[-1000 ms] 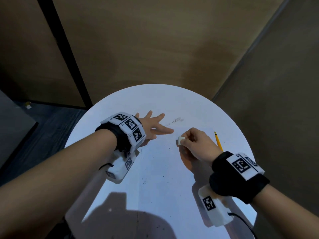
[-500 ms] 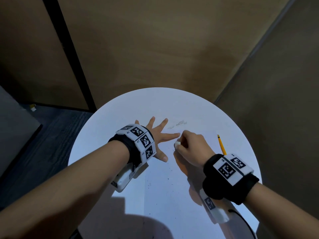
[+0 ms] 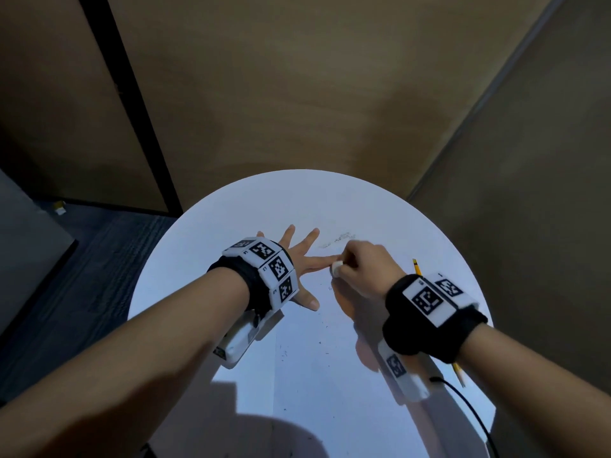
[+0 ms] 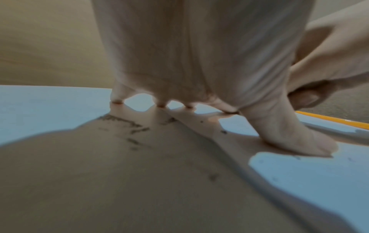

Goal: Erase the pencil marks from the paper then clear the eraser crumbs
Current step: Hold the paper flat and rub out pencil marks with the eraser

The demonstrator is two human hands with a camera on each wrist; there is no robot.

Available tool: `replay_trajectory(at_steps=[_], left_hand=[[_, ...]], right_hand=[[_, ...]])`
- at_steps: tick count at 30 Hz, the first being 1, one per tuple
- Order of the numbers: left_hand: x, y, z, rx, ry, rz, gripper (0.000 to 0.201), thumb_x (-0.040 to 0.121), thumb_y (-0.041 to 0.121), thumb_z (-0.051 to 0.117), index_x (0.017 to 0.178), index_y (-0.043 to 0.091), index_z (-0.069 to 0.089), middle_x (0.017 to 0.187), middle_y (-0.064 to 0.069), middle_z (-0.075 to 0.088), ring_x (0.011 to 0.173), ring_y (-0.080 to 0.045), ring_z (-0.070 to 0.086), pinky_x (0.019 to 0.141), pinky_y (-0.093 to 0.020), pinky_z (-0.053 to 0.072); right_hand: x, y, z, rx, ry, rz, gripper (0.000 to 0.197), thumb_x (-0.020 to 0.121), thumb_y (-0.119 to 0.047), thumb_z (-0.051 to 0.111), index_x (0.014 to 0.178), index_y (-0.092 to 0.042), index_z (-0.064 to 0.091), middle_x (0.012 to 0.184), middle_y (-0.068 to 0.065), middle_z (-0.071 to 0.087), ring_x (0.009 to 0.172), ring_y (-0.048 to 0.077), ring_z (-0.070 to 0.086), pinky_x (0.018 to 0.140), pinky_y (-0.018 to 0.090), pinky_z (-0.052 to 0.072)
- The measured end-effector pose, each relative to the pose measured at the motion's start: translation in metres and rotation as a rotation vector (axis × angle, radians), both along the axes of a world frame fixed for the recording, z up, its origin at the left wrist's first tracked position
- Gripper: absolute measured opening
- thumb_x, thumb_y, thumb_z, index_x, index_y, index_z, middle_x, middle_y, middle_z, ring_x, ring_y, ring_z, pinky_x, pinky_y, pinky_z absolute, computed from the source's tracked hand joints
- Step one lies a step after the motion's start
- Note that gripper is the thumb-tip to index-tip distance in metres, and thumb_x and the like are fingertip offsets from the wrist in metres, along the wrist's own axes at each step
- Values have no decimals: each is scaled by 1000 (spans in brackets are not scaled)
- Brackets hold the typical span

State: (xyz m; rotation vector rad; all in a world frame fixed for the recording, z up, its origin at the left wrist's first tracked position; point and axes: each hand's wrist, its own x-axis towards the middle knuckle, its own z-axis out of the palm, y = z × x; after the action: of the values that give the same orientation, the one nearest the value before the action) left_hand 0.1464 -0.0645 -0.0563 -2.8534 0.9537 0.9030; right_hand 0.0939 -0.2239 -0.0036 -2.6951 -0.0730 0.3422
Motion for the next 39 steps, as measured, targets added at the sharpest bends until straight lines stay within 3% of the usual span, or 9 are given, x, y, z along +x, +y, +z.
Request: replay_trajectory(at_steps=[4,7,12,16,20,24,27,32,39], left_hand=[[-1,1,0,-2,2,10,96,61,85,52,126,72,-18,152,11,-33,140,-36,-26,100,-75,-3],[0,1,-4,-7,-6,12,96,60,85,52,128,71,-15,151,13,-33,140,-36,-26,100,-75,-4],[0,0,-1,-23,-1,6,97,53,89,48,121,75,-20,151,12,-33,140,-36,-26,100,-75,-3],[-1,2,-1,-21,8,14,96,63,82,55,131,69,-13,152,11,-32,140,-36,-26,100,-74,-4],[-1,0,1,-18,12,3,97,64,82,55,131,68,-14,152,10,-32,140,-37,-26,100,-75,-3],[-3,1,3,-6,14,12,96,65,81,55,133,67,-13,152,11,-33,140,-36,-26,100,-74,-5],[-2,2,1,-25,16,14,99,63,82,55,133,67,-14,151,13,-33,140,-35,-27,101,-74,-6],[-1,2,2,-38,18,24,104,62,81,57,137,61,-13,153,13,-29,141,-34,-24,100,-74,-5],[-3,1,3,-5,-21,27,104,68,78,56,140,55,-16,153,8,-31,142,-31,-25,104,-69,-8]], right_hand=[[-11,5,-2,-30,38,23,12,92,-18,50,84,-11,46,85,4,53,81,19,47,51,21,29],[-12,4,5,-36,136,77,18,90,-18,54,74,-15,46,76,-3,53,79,15,46,48,10,30],[-3,5,-1,36,31,-100,20,89,-19,55,72,-15,46,82,1,52,79,17,47,51,11,27],[-19,7,-3,21,124,13,24,89,-21,56,68,-20,44,70,-9,48,63,3,44,49,9,33],[-2,3,-1,54,16,-117,15,89,-22,57,81,-11,50,85,2,53,79,16,46,52,10,27],[-20,3,-6,55,122,-47,22,89,-22,57,71,-17,45,71,-6,50,70,14,47,51,12,33],[-24,-8,0,313,319,-125,19,84,-18,65,70,-11,55,67,2,60,54,11,48,51,18,35],[-16,-18,6,736,297,-422,29,93,-3,50,66,2,56,68,19,56,47,20,44,47,26,45],[8,-2,-5,290,115,-164,16,87,-20,60,79,-10,51,67,1,59,57,12,51,54,20,38]])
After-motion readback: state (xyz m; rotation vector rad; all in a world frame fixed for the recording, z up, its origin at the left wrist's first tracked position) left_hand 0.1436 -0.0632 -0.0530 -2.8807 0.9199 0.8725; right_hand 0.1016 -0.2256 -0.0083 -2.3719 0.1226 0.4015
